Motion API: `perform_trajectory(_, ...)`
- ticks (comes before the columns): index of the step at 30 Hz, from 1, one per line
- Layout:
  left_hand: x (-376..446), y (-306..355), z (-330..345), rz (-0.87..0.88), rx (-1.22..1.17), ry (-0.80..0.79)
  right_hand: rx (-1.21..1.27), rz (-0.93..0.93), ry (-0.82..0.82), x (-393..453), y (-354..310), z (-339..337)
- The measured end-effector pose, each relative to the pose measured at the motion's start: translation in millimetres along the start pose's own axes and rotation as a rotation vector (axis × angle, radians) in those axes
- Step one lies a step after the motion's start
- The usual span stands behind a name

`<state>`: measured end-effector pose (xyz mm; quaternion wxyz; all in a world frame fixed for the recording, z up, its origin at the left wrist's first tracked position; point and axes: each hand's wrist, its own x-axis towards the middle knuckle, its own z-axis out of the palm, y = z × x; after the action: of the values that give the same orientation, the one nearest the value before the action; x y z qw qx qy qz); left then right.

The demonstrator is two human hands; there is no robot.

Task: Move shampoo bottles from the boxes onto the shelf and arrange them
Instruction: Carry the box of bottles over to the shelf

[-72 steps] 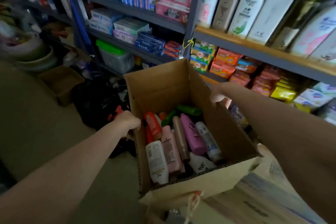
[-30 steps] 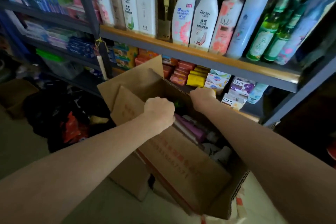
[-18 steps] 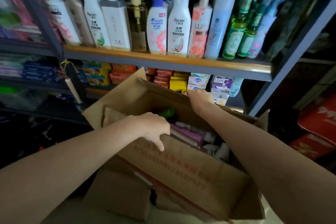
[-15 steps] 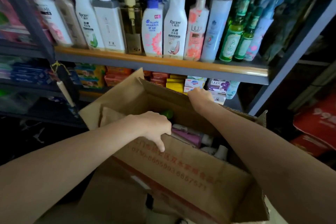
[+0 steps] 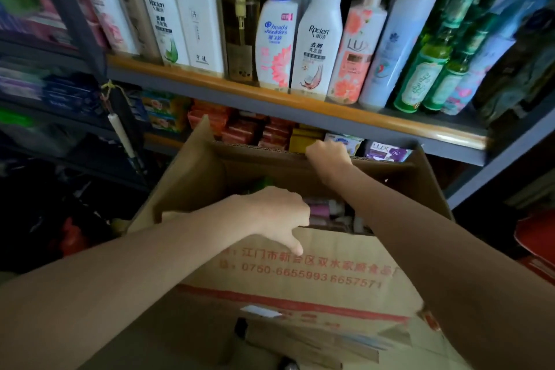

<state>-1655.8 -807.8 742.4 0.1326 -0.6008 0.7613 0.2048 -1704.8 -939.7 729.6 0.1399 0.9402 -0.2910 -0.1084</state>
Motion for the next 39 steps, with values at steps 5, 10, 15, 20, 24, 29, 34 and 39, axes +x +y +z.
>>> perform_trajectory(5, -12.4, -4.1, -4.5, -0.067, -0.302, -0.085, -0.015, 0.019, -0.027, -11.5, -7.2, 2.0)
perform_trajectory(10, -10.0, -30.3, -9.0, -0.239, -0.273, 0.320, -0.067, 0.041, -0.018, -27.8, 4.5, 5.3)
perform_trajectory(15, 30.1, -56.1, -10.7, -0.408, 0.133, 0.387, -0.117, 0.033, -0.031, -29.5, 20.6, 5.0)
perform_trajectory(20, 64.4, -61.9, -14.4, -0.474, 0.247, 0.383, -0.153, -0.017, -0.010, -15.6, 38.5, 10.8)
perform_trajectory(24, 72.8, -64.8, -26.7, -0.453, 0.298, 0.437, -0.170, -0.026, -0.009, -8.8, 52.2, 3.1)
perform_trajectory(29, 78.2, -61.1, -36.3, -0.412, 0.310, 0.468, -0.143, 0.003, -0.056, -10.6, 62.0, -1.7)
perform_trajectory(34, 82.3, -65.6, -47.2, -0.408, 0.303, 0.483, -0.127, 0.051, -0.072, 0.1, 62.5, -3.0)
perform_trajectory(39, 90.6, -75.3, -50.8, -0.414, 0.249, 0.511, -0.112, 0.111, -0.097, 10.8, 67.6, -7.0)
